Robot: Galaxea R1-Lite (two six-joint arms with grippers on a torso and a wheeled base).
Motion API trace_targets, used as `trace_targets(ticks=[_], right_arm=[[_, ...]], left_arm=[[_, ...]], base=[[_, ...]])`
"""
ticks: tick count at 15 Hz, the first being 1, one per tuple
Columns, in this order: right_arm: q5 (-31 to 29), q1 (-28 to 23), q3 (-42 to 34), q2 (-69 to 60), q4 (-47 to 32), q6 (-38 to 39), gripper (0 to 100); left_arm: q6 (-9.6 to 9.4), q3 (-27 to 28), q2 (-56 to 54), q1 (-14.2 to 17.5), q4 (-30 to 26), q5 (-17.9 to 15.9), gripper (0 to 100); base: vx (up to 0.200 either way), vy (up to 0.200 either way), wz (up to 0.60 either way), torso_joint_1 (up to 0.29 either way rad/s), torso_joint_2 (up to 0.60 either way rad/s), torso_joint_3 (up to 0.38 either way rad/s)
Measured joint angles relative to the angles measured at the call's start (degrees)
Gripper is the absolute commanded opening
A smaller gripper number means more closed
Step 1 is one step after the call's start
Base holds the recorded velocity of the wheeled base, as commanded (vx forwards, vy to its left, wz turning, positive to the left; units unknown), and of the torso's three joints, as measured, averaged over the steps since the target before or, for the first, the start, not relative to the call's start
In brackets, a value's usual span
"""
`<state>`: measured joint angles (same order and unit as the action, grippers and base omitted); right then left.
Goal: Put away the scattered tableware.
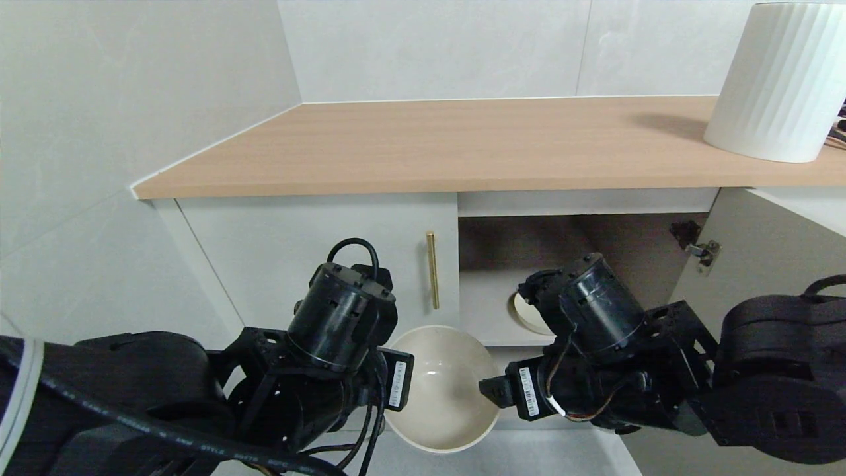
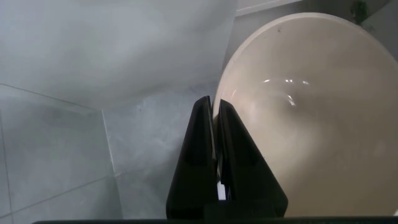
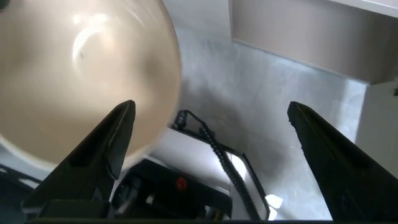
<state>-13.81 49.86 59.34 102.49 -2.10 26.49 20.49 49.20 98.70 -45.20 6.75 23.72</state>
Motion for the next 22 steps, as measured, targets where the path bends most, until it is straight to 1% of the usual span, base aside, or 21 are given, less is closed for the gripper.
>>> trace_targets(ticks=[5,6,8,16,17,22], right_arm=[[-0.06,0.05,0.29,1.93,1.61,1.65,100],[-0.06,0.05,0.29,2.34,2.05,1.67,0],[-0.09,0.05,0.38,3.13,3.22,1.97,0],[-0.04,0.46,0.29,3.96,3.32,2.13,0],[-0.04,0.49,0.29,3.96,3.32,2.11,0],[-0.3,0.09,0.3,4.6,3.54,2.4,0]], left_arm=[[0.04,0.0,0.04,-0.52,0.0,0.04,0],[0.02,0.0,0.04,-0.57,-0.02,0.06,0],[0.04,0.0,-0.02,-0.68,0.0,0.06,0],[-0.07,-0.15,-0.07,-0.83,0.0,0.11,0],[-0.38,-0.44,-0.07,-0.83,0.02,0.15,100],[-0.11,-0.5,-0.6,-0.83,0.06,0.74,100]], base=[[0.0,0.0,0.0,0.0,0.0,0.0],[0.0,0.0,0.0,0.0,0.0,0.0],[0.0,0.0,0.0,0.0,0.0,0.0],[0.0,0.0,0.0,0.0,0.0,0.0],[0.0,0.0,0.0,0.0,0.0,0.0],[0.0,0.0,0.0,0.0,0.0,0.0]])
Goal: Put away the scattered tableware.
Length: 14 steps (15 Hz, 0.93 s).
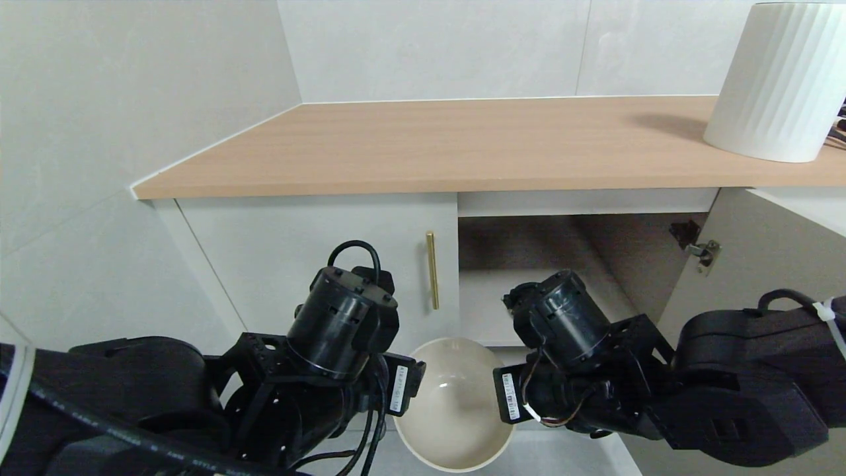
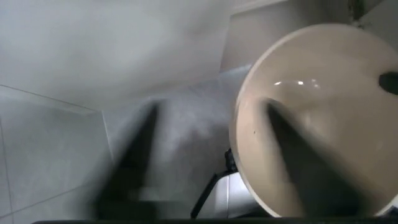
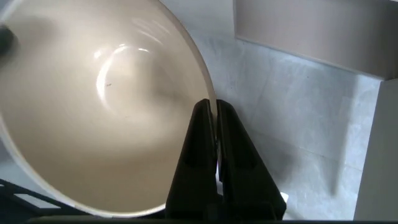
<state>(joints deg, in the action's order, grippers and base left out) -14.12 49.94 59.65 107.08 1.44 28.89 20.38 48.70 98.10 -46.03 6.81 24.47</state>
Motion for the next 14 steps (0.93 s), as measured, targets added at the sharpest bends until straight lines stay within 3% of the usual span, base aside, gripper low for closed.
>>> trace_targets(ticks=[7,14], right_arm=[[-0.55,-10.68,1.84,7.12,9.75,4.5,0],[-6.19,-22.99,1.29,15.52,23.76,6.08,0]], left_arm=[[0.06,-0.17,-0.52,0.11,2.22,1.43,100],[0.06,-0.2,-0.61,0.15,2.22,1.54,100]], base=[[0.0,0.0,0.0,0.0,0.0,0.0],[0.0,0.0,0.0,0.0,0.0,0.0]])
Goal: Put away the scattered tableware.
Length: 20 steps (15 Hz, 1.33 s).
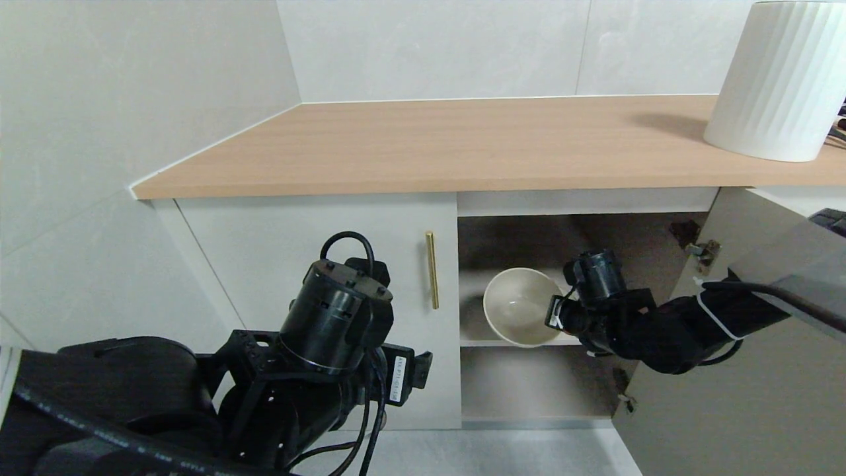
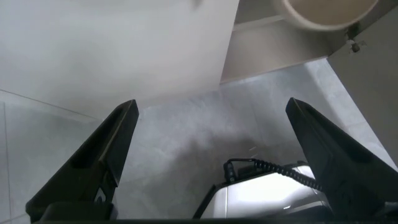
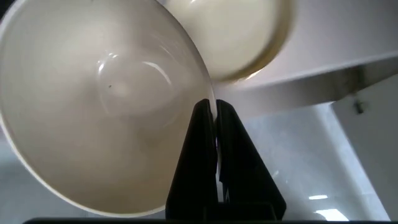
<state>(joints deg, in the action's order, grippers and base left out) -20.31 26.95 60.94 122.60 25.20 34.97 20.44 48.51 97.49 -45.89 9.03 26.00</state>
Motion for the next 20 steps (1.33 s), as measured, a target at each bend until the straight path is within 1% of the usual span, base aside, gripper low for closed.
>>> trace_targets(ticks=[5,8,13,20], right_arm=[[-0.55,-4.0,2.04,1.9,1.38,0.27,0],[-2.32,-6.06,4.46,3.72,1.35,0.68,0],[-2.49,-7.74,6.97,6.45,1.27,0.72,0],[-2.54,-8.33,8.74,9.13,1.34,0.72,0]], left_arm=[[0.02,0.0,0.0,0.0,-0.01,0.0,100],[0.02,-0.05,0.0,0.0,0.0,0.0,100],[0.0,-0.05,0.0,0.0,-0.01,0.0,100],[0.0,-0.05,0.0,0.0,0.0,0.0,100]], base=[[0.0,0.0,0.0,0.0,0.0,0.0],[0.0,0.0,0.0,0.0,0.0,0.0],[0.0,0.0,0.0,0.0,0.0,0.0],[0.0,0.0,0.0,0.0,0.0,0.0]])
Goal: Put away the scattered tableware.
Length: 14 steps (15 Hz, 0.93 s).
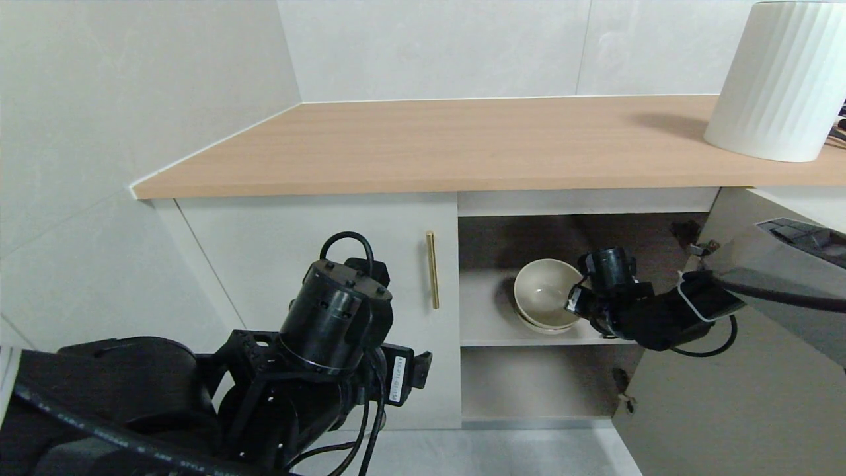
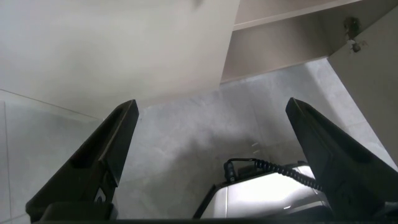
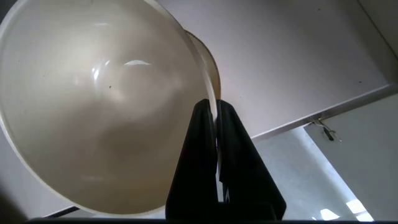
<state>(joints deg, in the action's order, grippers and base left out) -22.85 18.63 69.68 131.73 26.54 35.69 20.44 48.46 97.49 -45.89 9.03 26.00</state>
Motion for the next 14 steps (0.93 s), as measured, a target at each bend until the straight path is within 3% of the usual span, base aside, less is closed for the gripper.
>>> trace_targets(ticks=[6,7,14], right_arm=[[-0.01,-0.02,0.52,0.93,-0.02,-0.04,0],[0.0,-0.02,0.55,0.96,-0.02,-0.01,100],[0.02,0.06,0.41,0.93,-0.07,-0.04,100]], left_arm=[[0.0,0.02,0.0,0.0,-0.01,0.0,100],[0.0,0.05,0.0,0.0,0.0,-0.01,100],[0.07,0.05,-0.02,0.07,0.0,-0.01,100]], base=[[0.0,0.0,0.0,0.0,0.0,0.0],[0.0,0.0,0.0,0.0,0.0,0.0],[0.0,0.0,0.0,0.0,0.0,0.0]])
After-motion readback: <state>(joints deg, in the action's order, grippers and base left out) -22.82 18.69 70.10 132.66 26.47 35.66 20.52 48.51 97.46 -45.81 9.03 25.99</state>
